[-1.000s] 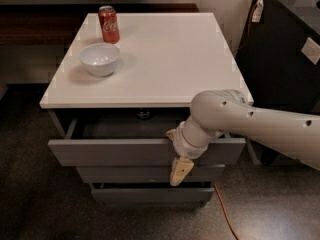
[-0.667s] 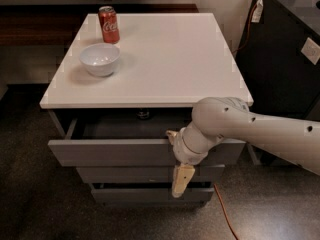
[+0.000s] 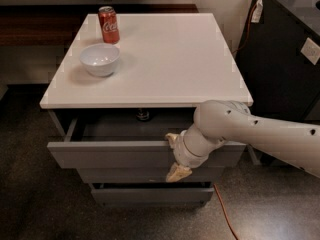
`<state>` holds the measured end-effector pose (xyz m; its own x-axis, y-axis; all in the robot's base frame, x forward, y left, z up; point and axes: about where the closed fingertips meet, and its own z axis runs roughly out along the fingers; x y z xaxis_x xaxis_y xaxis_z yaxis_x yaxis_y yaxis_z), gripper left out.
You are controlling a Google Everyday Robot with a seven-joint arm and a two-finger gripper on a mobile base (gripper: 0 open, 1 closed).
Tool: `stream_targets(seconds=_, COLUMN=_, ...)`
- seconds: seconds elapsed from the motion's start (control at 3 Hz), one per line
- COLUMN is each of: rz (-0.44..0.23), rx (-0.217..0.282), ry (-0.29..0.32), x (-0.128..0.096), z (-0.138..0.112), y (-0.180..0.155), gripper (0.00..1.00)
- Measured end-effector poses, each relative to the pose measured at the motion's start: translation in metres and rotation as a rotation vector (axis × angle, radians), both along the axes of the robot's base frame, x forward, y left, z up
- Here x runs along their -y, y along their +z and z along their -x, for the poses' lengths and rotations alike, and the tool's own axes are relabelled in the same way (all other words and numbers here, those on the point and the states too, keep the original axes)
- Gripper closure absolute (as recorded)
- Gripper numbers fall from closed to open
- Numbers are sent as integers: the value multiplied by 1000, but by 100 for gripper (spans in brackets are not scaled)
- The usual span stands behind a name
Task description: Pick pepsi can from top drawer and place on counter
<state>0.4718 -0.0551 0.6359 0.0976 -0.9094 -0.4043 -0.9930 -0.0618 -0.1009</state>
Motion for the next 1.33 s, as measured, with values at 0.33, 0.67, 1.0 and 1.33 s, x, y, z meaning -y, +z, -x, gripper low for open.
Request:
stream_targets(seconds=0.33, rz=0, rx=0, ry=0, x=0, z=0, y=4, gripper=68)
stream_targets(seconds=0.67, rz=0, rx=0, ry=0, x=0, z=0, y=4, gripper=91)
stream_targets(seconds=1.0, rz=0, rx=0, ry=0, x=0, z=0, y=5, gripper=100)
stream_targets(seconds=1.33, rz=0, rx=0, ry=0, x=0, z=0, y=5, gripper=100)
